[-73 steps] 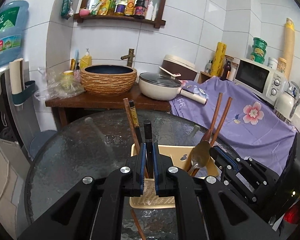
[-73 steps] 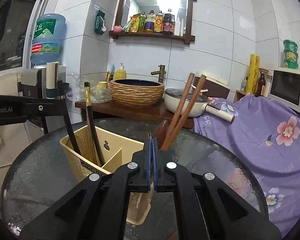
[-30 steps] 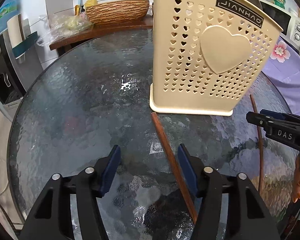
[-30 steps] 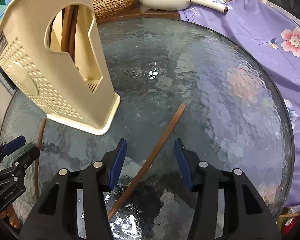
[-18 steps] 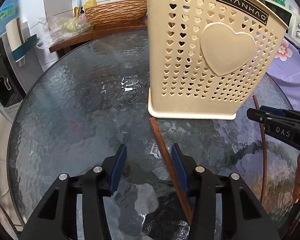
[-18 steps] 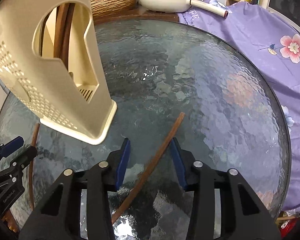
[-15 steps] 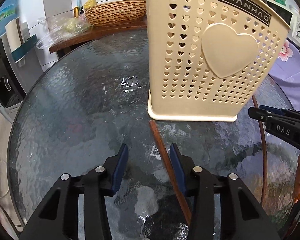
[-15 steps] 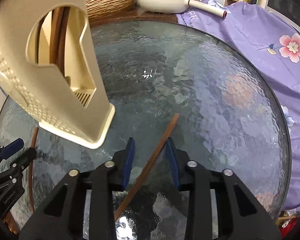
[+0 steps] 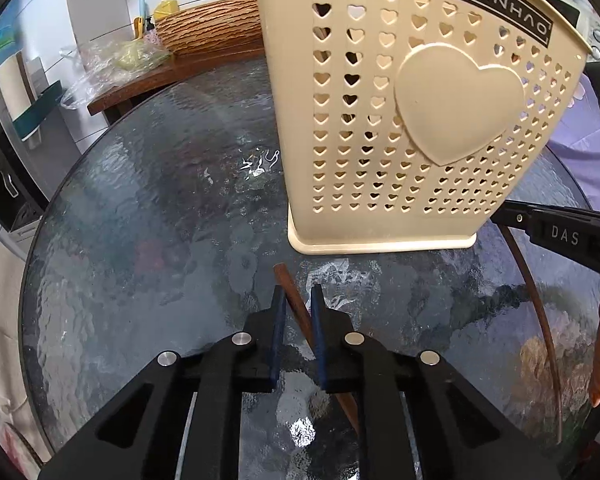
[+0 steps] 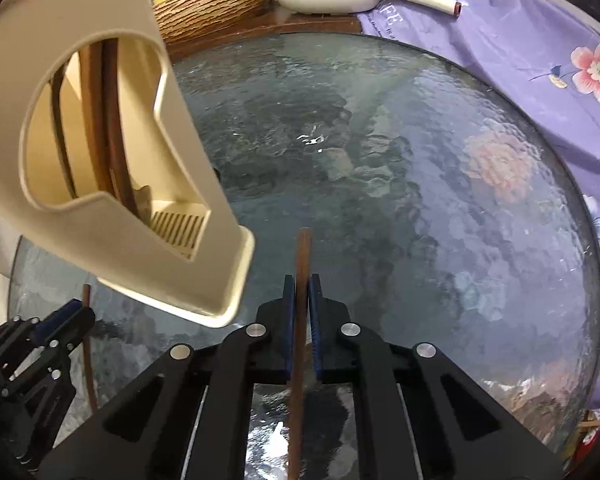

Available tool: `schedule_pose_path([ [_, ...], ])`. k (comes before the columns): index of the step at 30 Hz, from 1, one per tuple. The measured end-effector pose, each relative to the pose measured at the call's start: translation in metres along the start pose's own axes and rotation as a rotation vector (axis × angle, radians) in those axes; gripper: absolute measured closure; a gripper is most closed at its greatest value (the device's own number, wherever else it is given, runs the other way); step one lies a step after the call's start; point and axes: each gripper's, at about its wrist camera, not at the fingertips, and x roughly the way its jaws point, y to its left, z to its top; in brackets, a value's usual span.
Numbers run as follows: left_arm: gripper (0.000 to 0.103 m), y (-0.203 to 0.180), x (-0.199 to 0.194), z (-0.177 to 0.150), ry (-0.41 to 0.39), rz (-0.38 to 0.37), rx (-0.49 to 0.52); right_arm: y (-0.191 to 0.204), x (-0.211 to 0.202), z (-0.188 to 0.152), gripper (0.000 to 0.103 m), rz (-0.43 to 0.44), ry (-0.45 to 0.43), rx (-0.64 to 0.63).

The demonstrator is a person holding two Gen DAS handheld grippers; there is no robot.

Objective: Organize utensils
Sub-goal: 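Close the right tool on a wooden chopstick while the left tool grasps the other chopstick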

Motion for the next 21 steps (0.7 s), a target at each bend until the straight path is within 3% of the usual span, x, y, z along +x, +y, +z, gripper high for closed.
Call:
schedule_pose_path([
  [4,0.095,0.002,-0.003,-0.005,-0.003,-0.004,-0.007,-0.006,-0.005,-0.009,0.096,0.058,-0.005,0.035],
  [10,0.096,0.007,-0.012,-0.011,-0.017,-0.035,-0.042,-0.014,-0.032,-0.022,0.096,0.133,-0.098,0.025],
  [21,0.096,0.018,-0.079,-0.011,-0.173,-0.090,-0.101,-0.003,-0.117,-0.040,0.096,0.266,-0.316,-0.062],
])
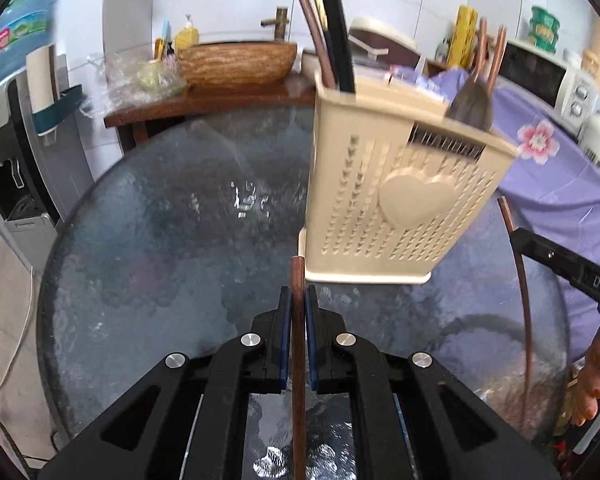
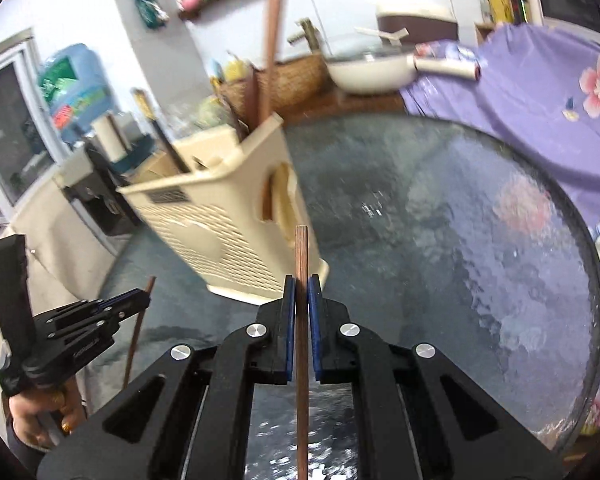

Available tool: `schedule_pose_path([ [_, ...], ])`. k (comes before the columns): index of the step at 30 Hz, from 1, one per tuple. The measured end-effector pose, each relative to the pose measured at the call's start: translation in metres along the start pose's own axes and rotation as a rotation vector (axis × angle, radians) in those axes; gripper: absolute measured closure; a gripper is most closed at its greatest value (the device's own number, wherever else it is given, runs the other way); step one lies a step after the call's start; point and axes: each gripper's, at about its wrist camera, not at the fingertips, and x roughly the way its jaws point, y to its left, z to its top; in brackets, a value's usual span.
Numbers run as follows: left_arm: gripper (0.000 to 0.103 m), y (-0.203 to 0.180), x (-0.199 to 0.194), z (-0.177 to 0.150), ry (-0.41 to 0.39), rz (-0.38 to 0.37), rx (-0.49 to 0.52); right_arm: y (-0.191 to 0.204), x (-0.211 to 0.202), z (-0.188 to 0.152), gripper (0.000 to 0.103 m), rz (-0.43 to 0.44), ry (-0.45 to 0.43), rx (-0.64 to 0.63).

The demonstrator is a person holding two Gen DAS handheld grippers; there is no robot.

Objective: Organize utensils
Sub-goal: 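Close the right tool on a wooden chopstick while the left tool grasps the other chopstick, then lift both chopsticks with both tools and carry them up over the basket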

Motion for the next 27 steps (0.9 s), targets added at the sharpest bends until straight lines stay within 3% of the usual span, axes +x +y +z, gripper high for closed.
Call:
schedule_pose_path([
  [9,0.096,-0.005,-0.047,0.008,-0.101,-0.052,-0.003,0.026,-0.046,0.012,0.096,0.083,-0.106,-0.067],
  [27,0.096,-0.015,-0.102,0.022,-0.229,-0.122,0.020,0.047,-0.084,0.017,0.096,0.157,-0.162,-0.135],
])
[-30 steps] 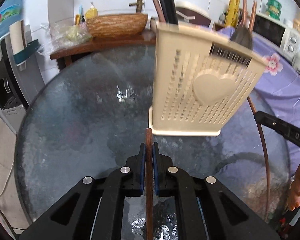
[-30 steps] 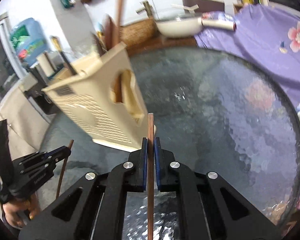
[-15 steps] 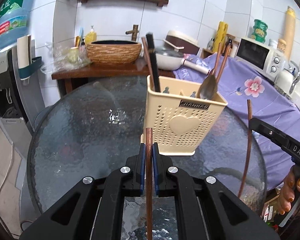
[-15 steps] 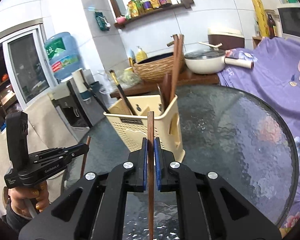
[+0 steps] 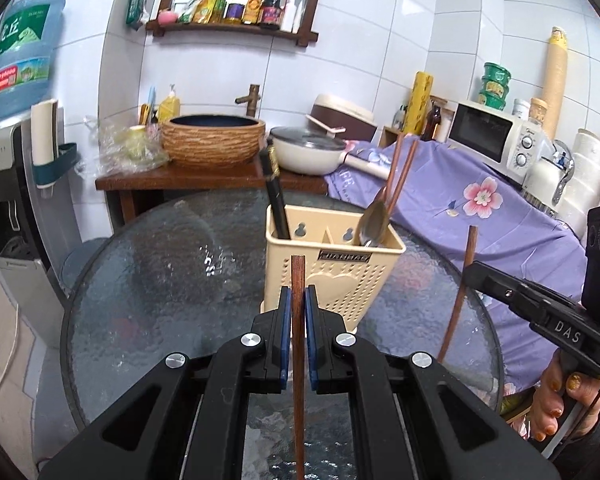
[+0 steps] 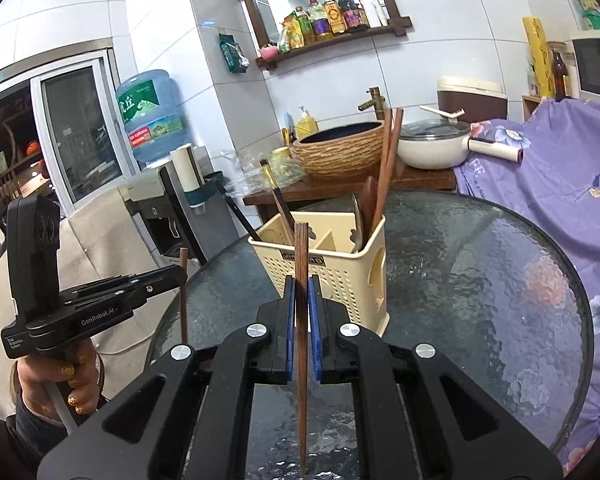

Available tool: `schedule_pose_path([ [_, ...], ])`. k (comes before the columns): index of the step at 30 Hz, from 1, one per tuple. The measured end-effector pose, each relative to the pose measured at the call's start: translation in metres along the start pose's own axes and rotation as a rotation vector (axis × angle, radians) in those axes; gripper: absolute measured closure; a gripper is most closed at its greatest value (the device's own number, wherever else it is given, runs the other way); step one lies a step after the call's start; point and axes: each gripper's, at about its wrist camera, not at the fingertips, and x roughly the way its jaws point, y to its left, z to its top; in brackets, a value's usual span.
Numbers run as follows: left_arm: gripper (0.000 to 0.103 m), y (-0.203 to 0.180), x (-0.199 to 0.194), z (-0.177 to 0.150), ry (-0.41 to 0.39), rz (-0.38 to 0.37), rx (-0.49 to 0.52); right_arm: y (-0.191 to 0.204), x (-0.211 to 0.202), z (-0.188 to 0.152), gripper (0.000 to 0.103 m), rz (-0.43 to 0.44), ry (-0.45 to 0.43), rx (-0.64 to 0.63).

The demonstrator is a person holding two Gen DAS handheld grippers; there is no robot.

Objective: Organize utensils
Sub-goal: 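Lift both chopsticks with both tools and carry them up over the basket, then lower both chopsticks into the cream basket and open both tools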

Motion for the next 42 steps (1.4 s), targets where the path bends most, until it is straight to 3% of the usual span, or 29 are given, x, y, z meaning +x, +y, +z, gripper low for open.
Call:
schedule_pose_path([
  [11,0.097,-0.009,-0.014,0.024,-0.059,-0.015,0.029,0.015,-0.009,0.028,0.096,0.008,-0.037,-0.057],
  [17,0.097,-0.010,-0.026,0.050,-0.106,-0.031,0.027,0.023,-0.018,0.060,0.096,0.020,-0.096,-0.063],
  [24,0.097,-0.019,-0.055,0.110,-0.218,-0.047,0.027,0.039,-0.029,0.118,0.096,0.002,-0.196,-0.104],
  [31,0.097,-0.023,-0.048,0.163,-0.328,0.049,0.000,0.043,-0.016,0.159,0.096,-0.075,-0.306,-0.121],
  [35,0.097,-0.022,-0.022,0.169,-0.346,0.098,-0.030,0.035,0.005,0.156,0.096,-0.150,-0.348,-0.133],
  [42,0.097,-0.020,0.024,0.135,-0.274,0.114,-0.027,0.011,0.043,0.122,0.096,-0.179,-0.285,-0.080],
])
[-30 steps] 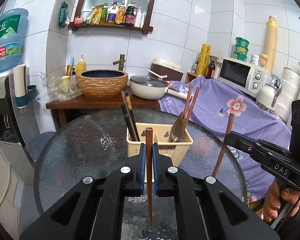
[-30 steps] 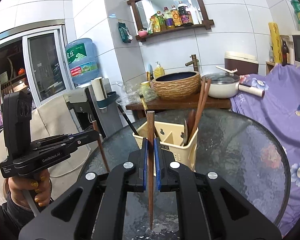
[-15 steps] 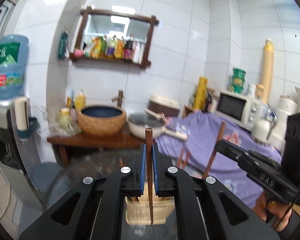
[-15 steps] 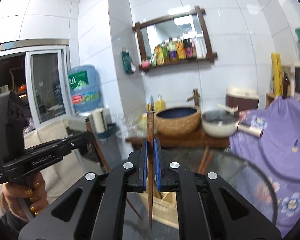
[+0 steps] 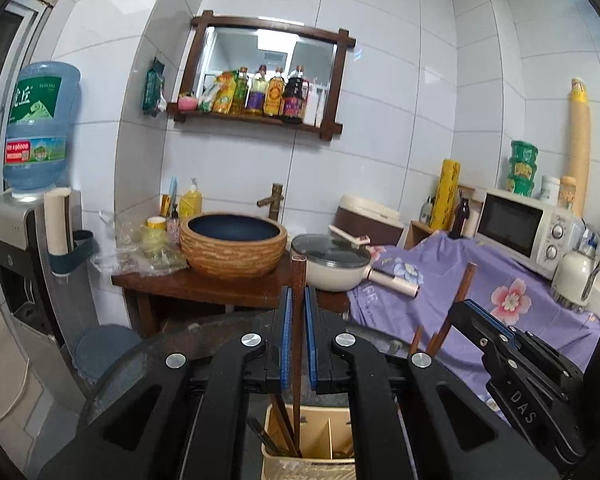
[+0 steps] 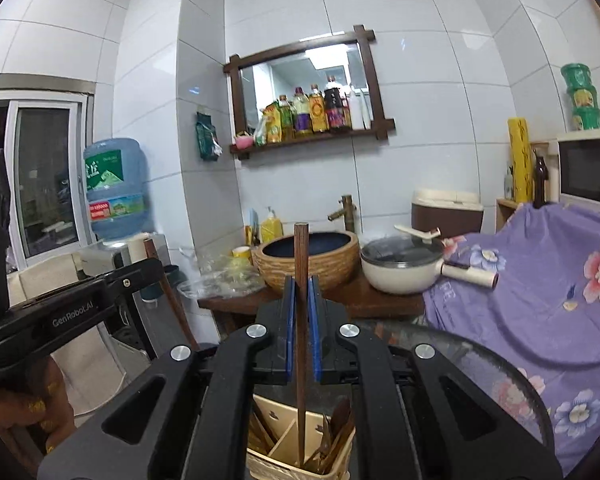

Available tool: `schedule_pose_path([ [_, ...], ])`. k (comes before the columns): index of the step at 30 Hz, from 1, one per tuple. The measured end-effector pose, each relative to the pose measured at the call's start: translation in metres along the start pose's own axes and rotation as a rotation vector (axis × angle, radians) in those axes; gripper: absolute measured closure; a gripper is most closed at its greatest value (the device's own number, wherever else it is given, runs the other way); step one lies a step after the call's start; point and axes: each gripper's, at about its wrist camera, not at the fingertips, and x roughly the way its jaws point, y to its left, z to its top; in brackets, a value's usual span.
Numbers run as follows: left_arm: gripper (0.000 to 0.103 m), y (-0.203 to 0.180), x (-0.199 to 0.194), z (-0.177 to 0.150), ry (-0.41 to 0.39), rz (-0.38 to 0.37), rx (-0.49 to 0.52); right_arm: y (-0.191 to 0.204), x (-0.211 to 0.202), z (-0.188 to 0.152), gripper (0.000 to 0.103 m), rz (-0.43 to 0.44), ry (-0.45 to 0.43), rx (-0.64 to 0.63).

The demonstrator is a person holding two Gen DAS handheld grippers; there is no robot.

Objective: Organize utensils
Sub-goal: 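Lower both chopsticks into the cream basket and open both tools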

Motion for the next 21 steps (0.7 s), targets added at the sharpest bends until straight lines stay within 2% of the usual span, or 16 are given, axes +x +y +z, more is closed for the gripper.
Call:
schedule_pose_path([
  [11,0.097,0.005,0.030,-0.061,0.137,0.004,0.040,-0.004,0.014,-0.049,0.096,-0.001,0.090,-0.001],
  [15,0.098,0.009,0.036,-0.071,0.157,0.022,0.048,-0.005,0.016,-0.056,0.096,0.000,0.107,-0.001],
  [18,0.098,0.012,0.040,-0.073,0.190,0.000,0.038,-0.004,0.017,-0.060,0.096,-0.004,0.111,-0.014],
  [21,0.098,0.014,0.038,-0.073,0.179,0.005,0.036,-0.005,0.017,-0.062,0.095,0.000,0.121,-0.012],
])
